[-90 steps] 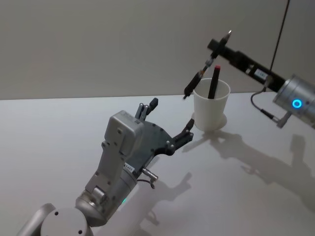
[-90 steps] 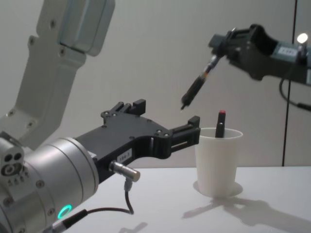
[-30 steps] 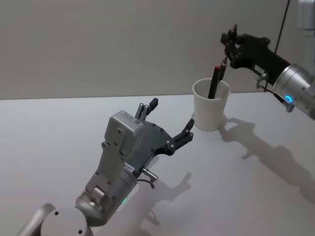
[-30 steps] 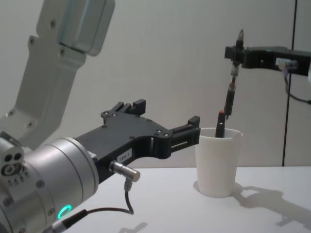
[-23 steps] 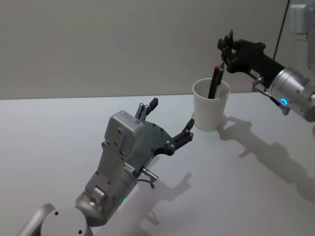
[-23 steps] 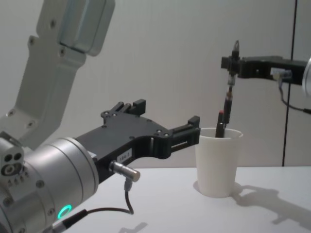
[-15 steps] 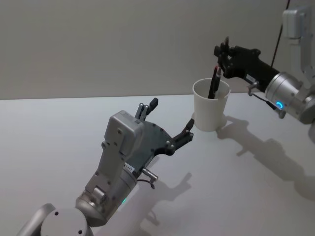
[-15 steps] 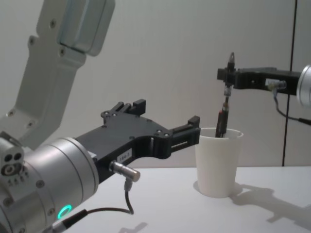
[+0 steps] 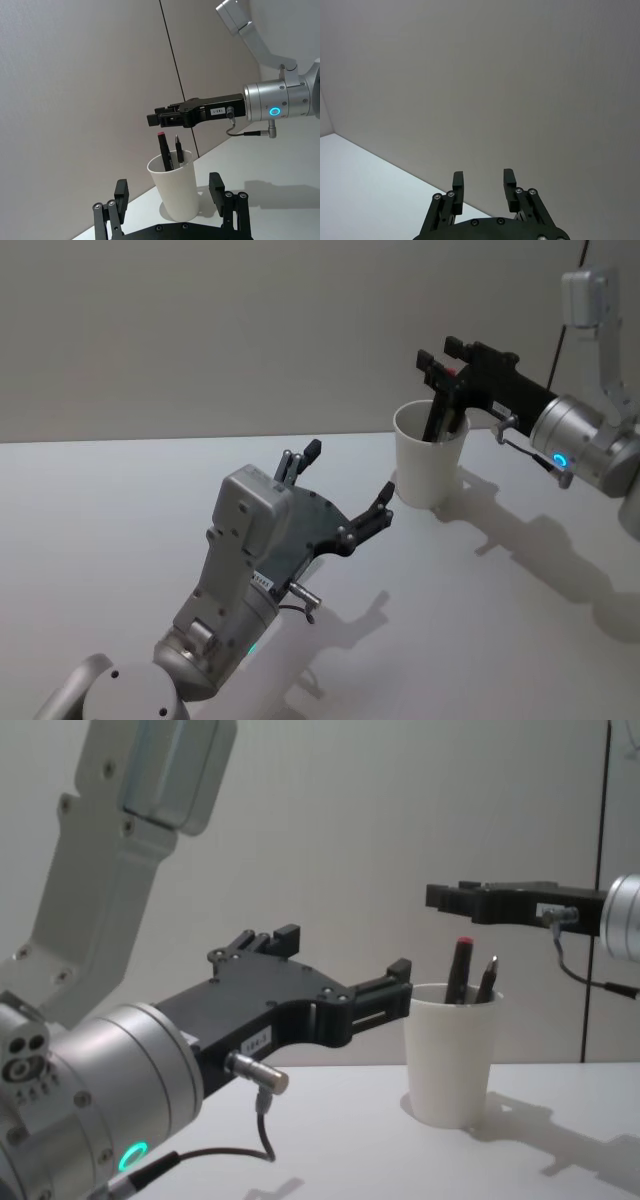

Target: Place the pen into the pen holder.

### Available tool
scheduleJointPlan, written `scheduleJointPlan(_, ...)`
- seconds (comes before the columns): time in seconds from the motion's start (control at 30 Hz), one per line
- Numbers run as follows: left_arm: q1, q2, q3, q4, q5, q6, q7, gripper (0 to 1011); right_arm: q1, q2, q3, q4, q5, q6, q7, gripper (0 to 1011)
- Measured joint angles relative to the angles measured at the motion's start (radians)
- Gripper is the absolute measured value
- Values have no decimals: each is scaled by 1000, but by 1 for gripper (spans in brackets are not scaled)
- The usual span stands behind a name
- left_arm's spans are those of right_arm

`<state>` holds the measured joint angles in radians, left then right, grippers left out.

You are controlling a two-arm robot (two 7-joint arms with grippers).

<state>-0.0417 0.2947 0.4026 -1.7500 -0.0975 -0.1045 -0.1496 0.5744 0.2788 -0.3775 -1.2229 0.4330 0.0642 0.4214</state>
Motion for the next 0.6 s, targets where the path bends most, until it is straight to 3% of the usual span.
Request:
scheduleJointPlan(0.3, 0, 0, 0, 0, 0, 0, 0, 1001, 3, -3, -1, 11, 2, 2, 6, 699)
scheduleJointPlan(0.43, 0, 0, 0, 0, 0, 0, 0, 1001, 4, -4, -2, 15, 3, 2, 8, 858)
scheduleJointPlan(0.6, 0, 0, 0, 0, 0, 0, 0, 1001, 2, -2, 0, 8, 7, 0, 8, 972)
